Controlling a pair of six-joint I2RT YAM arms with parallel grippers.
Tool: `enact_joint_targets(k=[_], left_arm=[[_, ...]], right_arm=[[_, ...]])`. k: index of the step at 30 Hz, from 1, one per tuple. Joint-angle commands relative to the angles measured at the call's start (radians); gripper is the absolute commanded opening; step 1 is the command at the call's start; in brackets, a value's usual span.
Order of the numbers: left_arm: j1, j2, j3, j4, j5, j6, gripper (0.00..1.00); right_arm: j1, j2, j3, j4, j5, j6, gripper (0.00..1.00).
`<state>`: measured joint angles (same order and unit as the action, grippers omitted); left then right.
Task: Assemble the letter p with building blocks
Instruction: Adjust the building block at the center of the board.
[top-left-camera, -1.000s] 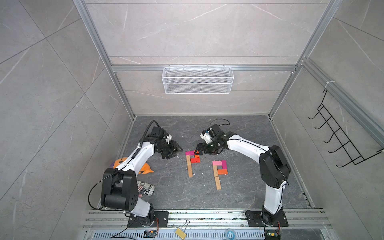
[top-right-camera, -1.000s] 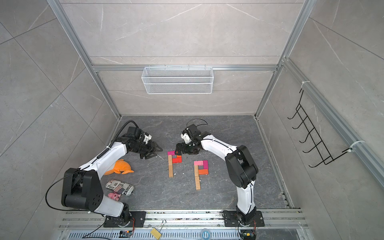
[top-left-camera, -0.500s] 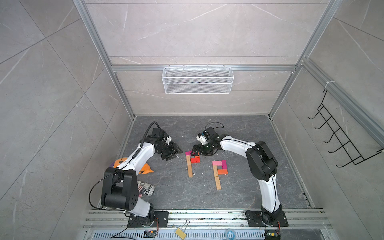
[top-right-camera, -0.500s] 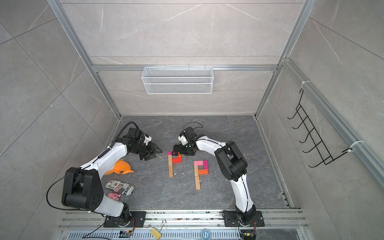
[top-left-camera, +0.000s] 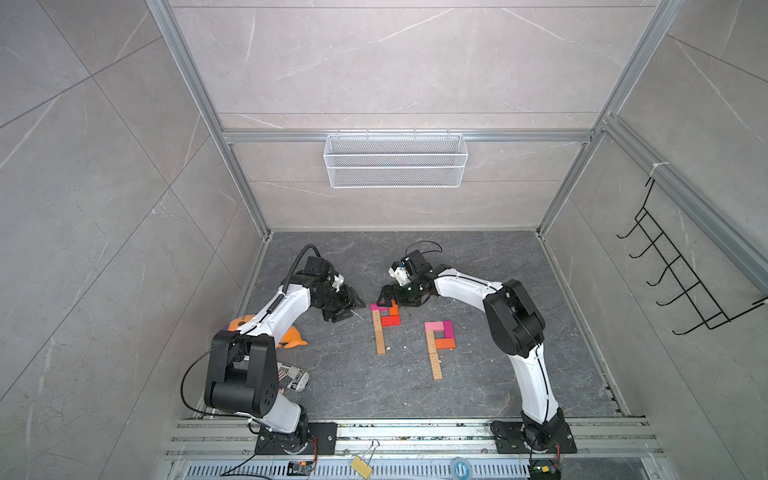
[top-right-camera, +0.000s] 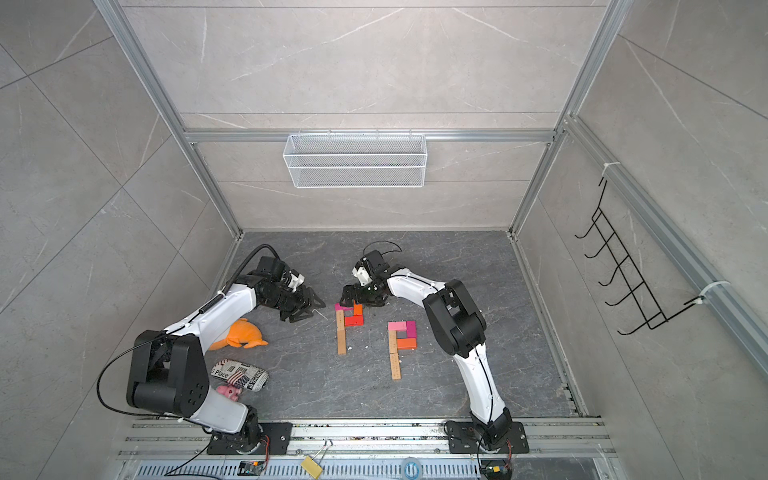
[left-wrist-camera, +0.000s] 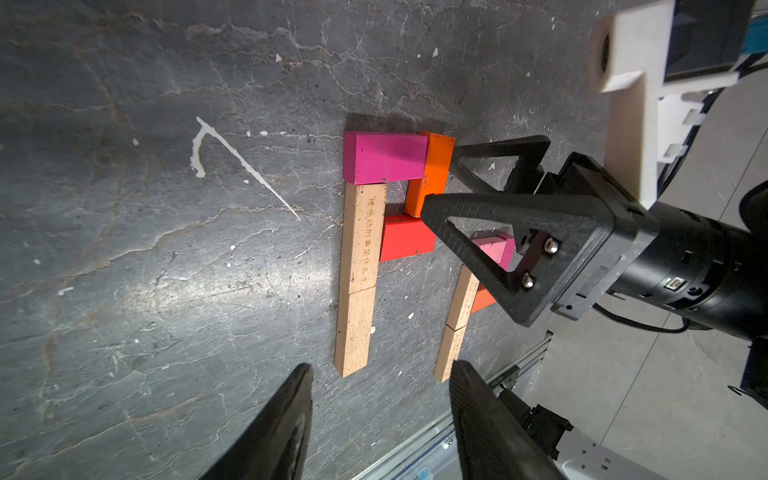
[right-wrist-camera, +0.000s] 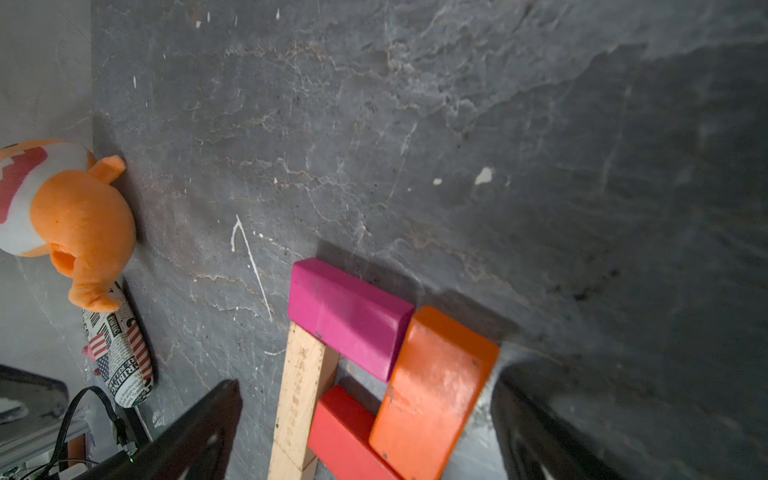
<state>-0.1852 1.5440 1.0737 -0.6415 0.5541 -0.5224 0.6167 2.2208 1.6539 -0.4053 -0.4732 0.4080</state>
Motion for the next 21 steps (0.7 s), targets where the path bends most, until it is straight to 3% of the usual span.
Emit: enact_joint_targets(k=[1, 21], left_arm=[[0.004, 0.005, 0.023, -0.022, 0.01, 0.023, 0.56], [0.007, 0.017, 0.025, -0.021, 0.016, 0.021, 0.57]], right_arm=[[-0.004, 0.047, 0.032, -0.053, 0.002, -0.006, 0.96], [-0.005, 0.051, 0.016, -0.06, 0.028, 0.012, 0.96]])
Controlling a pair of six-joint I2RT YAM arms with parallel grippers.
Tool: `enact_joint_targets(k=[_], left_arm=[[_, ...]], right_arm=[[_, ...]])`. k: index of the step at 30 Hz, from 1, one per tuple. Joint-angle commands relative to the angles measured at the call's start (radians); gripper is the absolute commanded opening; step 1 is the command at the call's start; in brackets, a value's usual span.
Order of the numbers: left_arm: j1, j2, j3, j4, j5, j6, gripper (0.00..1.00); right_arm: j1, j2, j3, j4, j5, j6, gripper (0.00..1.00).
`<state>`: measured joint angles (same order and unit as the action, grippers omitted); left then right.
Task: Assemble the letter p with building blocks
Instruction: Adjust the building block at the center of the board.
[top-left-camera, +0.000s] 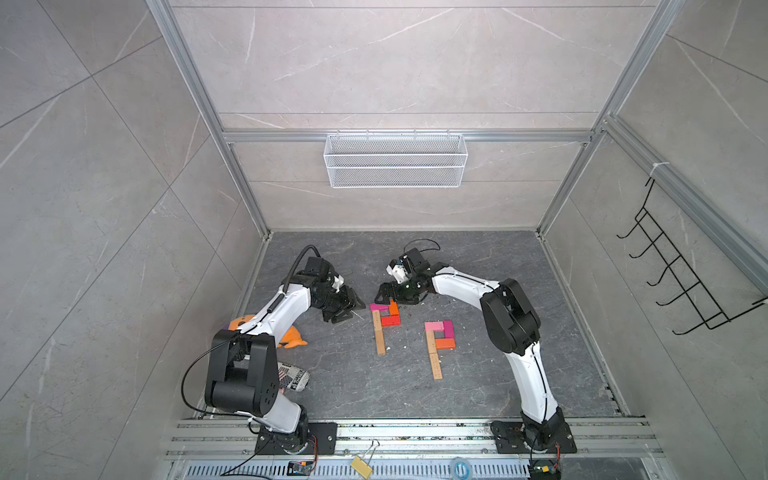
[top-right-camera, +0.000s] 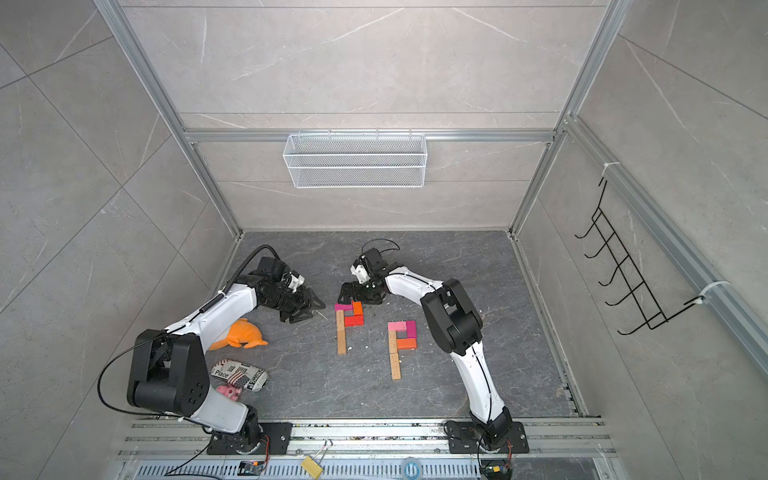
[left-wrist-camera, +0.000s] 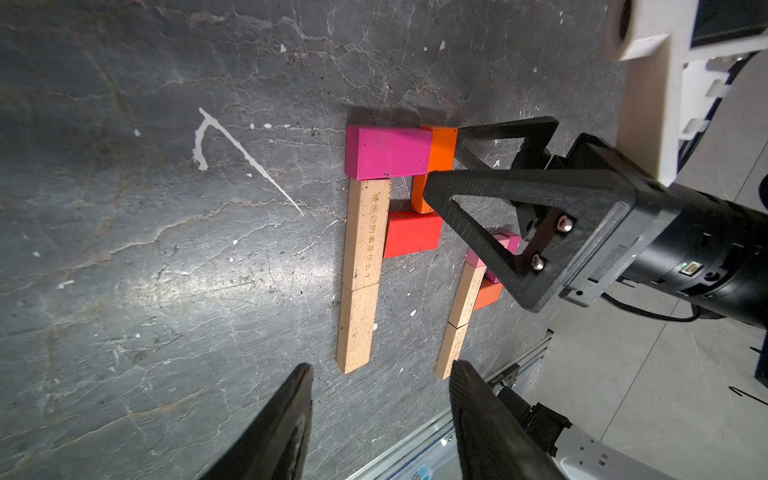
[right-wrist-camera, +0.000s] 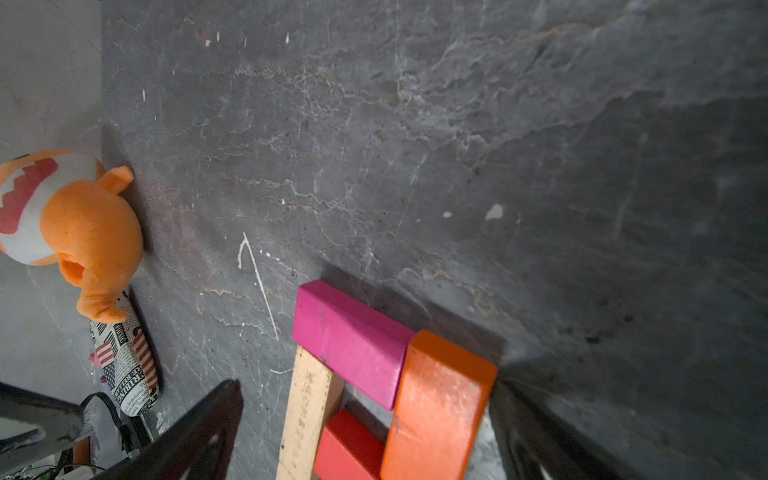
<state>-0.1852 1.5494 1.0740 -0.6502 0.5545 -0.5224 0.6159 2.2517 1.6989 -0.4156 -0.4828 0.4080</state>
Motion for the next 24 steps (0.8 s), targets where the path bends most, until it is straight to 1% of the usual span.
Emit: enact_joint_targets(k=[1, 4, 7, 10, 13, 14, 16, 17, 18, 19, 22, 24], left_arm=[[0.007, 0.014, 0.025, -0.013, 0.016, 0.02, 0.56], [0.006, 0.02, 0.023, -0.016, 0.023, 0.019, 0.56], [0.006, 0.018, 0.021, -0.016, 0.025, 0.019, 0.56], [0.006, 0.018, 0.02, -0.013, 0.03, 0.016, 0.56], [0.007, 0.018, 0.019, -0.011, 0.036, 0.013, 0.56], [0.007, 0.018, 0.019, -0.011, 0.037, 0.013, 0.56], [0.007, 0.015, 0.018, -0.011, 0.038, 0.012, 0.56], [0.006, 0.015, 0.018, -0.011, 0.039, 0.012, 0.56], [0.007, 0.014, 0.019, -0.011, 0.041, 0.012, 0.56], [0.007, 0.012, 0.018, -0.012, 0.041, 0.013, 0.56], [0.006, 0.012, 0.023, -0.018, 0.039, 0.018, 0.56], [0.007, 0.012, 0.023, -0.022, 0.04, 0.021, 0.56]], right_arm=[[-0.004, 0.013, -0.035, -0.048, 0.044, 0.017, 0.96], [-0.011, -0.022, -0.073, -0.022, 0.072, 0.045, 0.96], [-0.019, -0.066, -0.136, 0.017, 0.072, 0.069, 0.94], [-0.019, -0.122, -0.194, 0.037, 0.099, 0.074, 0.89], [-0.014, -0.174, -0.235, 0.041, 0.116, 0.069, 0.79], [-0.012, -0.195, -0.248, 0.044, 0.127, 0.069, 0.73], [-0.002, -0.221, -0.26, 0.044, 0.135, 0.068, 0.57], [0.001, -0.226, -0.258, 0.04, 0.132, 0.07, 0.48], [0.009, -0.227, -0.253, 0.034, 0.128, 0.071, 0.36], [0.018, -0.224, -0.242, 0.026, 0.126, 0.072, 0.26], [0.048, -0.207, -0.211, 0.009, 0.144, 0.074, 0.1], [0.059, -0.185, -0.179, -0.012, 0.153, 0.077, 0.01]])
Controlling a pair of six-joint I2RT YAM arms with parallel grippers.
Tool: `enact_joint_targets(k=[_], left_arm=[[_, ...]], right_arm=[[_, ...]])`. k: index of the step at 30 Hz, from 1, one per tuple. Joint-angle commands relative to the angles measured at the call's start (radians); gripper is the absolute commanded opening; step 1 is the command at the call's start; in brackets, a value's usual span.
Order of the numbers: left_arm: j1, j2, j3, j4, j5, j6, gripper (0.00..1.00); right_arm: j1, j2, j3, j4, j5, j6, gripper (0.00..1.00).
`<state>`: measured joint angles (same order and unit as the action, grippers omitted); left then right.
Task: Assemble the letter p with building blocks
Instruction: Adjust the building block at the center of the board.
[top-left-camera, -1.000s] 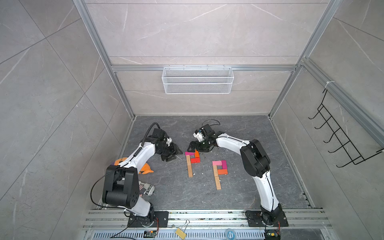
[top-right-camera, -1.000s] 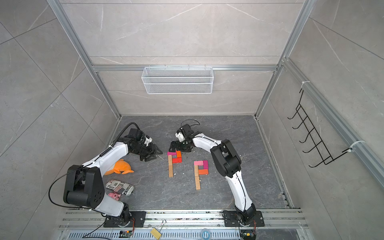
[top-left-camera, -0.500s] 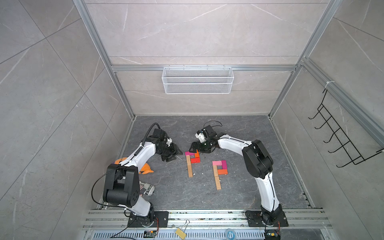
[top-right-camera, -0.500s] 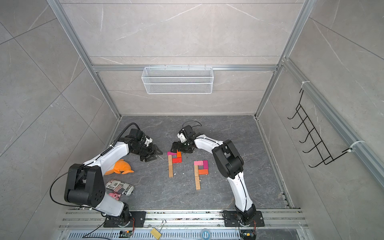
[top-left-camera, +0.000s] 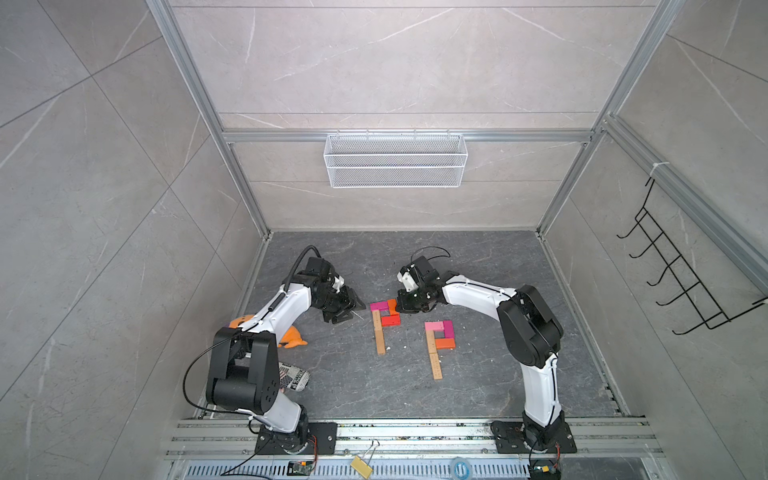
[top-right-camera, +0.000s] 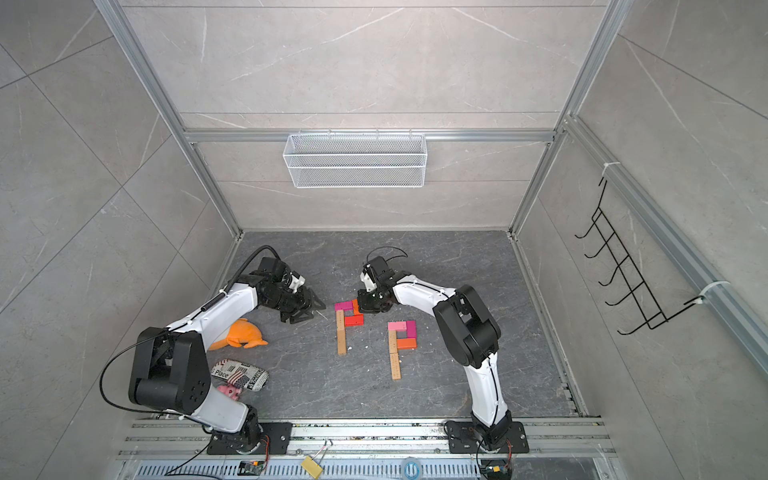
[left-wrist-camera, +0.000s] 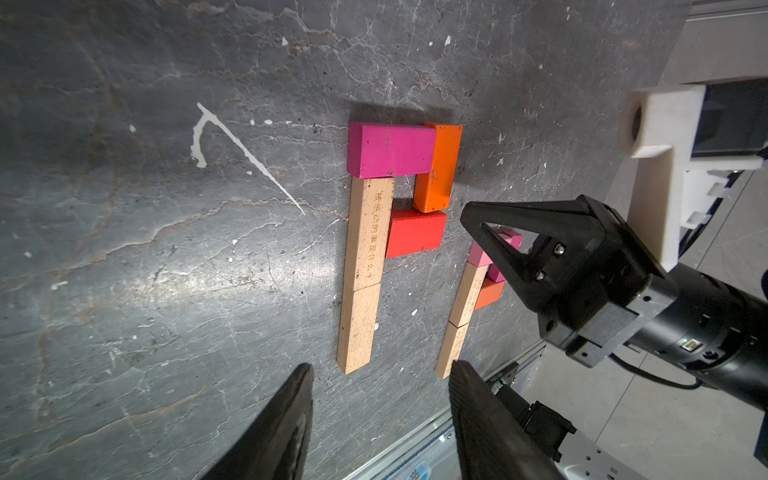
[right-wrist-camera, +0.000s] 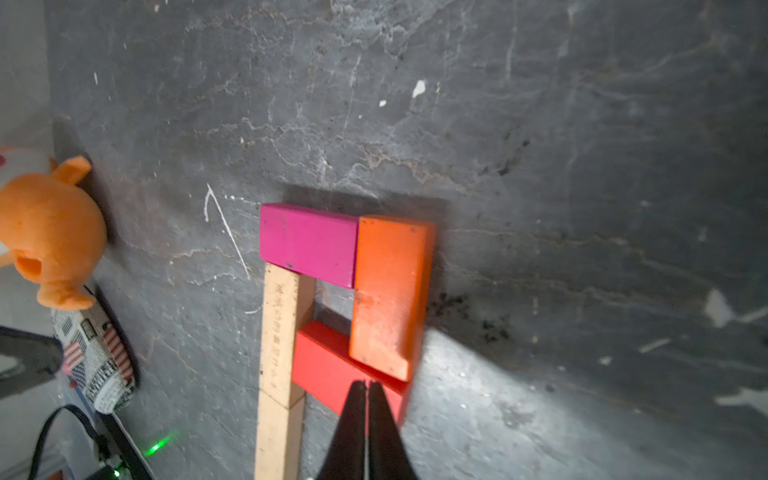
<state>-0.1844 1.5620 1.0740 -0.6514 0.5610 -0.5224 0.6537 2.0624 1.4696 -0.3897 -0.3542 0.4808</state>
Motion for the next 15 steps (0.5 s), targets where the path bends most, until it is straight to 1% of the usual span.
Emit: enact_joint_targets(k=[1, 10, 15], left_arm=[[0.006, 0.0, 0.024, -0.023, 0.033, 0.022, 0.56], [0.007, -0.006, 0.028, -0.036, 0.028, 0.036, 0.56], [0.006, -0.007, 0.025, -0.037, 0.024, 0.039, 0.56]], right_arm=[[0.026, 0.018, 0.067, -0.05, 0.023, 0.005, 0.0], [0.057, 0.108, 0.185, -0.116, 0.047, -0.008, 0.0], [0.058, 0.14, 0.232, -0.156, 0.058, -0.048, 0.0]])
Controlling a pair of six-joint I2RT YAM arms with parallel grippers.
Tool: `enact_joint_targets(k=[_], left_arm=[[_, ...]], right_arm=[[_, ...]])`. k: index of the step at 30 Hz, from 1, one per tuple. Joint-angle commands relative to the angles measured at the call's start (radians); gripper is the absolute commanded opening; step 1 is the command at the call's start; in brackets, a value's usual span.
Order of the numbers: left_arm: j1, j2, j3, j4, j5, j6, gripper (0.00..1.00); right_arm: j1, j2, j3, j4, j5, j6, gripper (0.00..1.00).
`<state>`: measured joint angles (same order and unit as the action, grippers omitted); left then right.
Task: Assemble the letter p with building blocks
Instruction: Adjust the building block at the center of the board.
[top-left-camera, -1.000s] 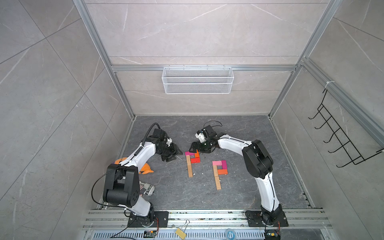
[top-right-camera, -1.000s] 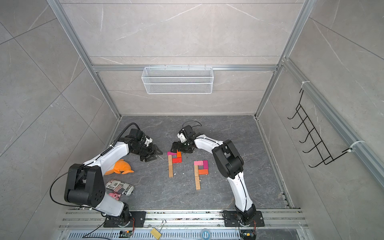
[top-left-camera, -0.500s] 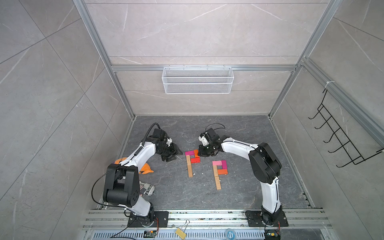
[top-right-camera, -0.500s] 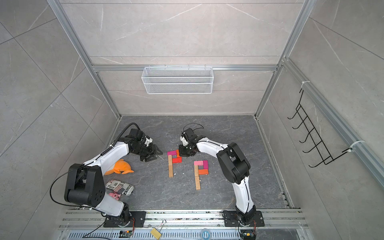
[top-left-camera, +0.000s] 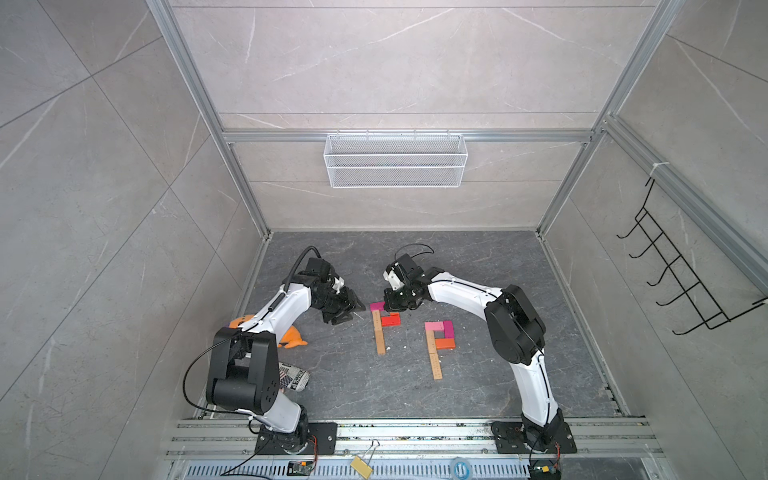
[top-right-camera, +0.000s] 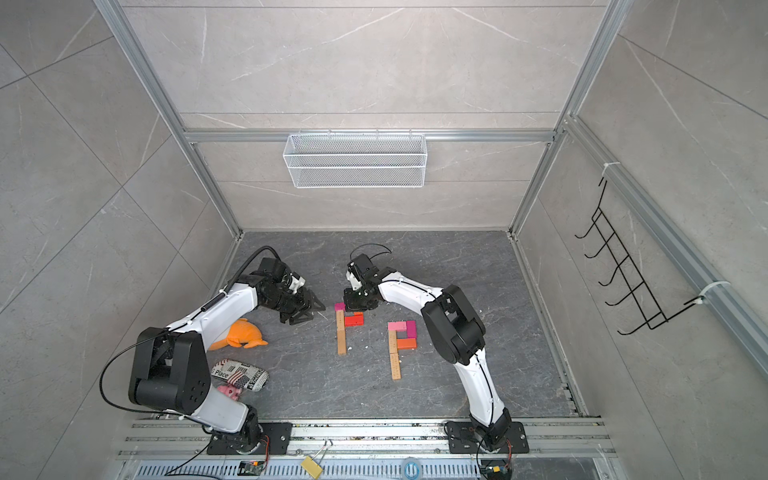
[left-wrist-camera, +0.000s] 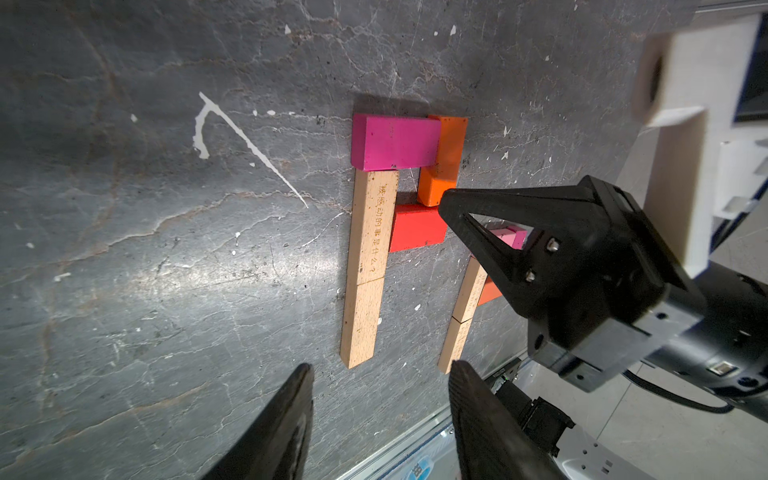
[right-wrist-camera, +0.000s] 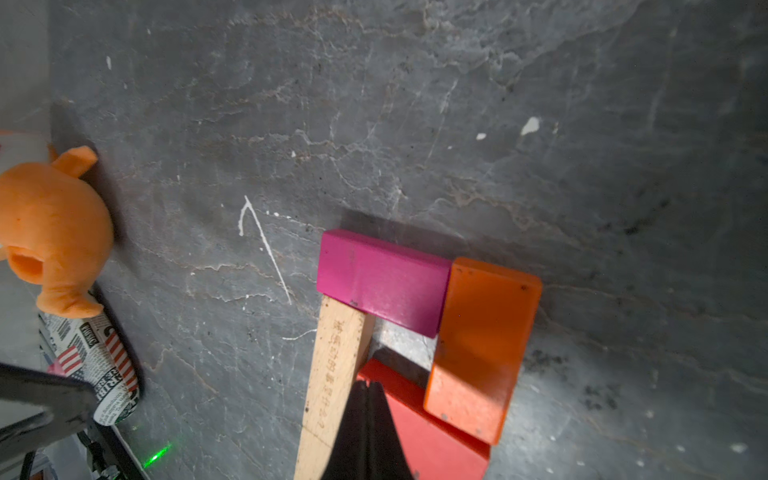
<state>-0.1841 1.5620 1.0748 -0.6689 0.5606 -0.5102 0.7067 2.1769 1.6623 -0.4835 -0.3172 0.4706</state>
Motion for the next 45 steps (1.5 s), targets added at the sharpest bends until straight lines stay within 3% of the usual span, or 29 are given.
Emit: enact_joint_targets(k=[1, 45], left_arm=[[0.006, -0.006, 0.024, -0.02, 0.024, 0.026, 0.56], [0.006, 0.004, 0.03, -0.017, 0.027, 0.025, 0.56]], right_arm=[[0.006, 0.03, 0.046, -0.07, 0.019, -0.042, 0.0], [0.028, 0.136, 0.15, -0.142, 0.006, -0.067, 0.0]])
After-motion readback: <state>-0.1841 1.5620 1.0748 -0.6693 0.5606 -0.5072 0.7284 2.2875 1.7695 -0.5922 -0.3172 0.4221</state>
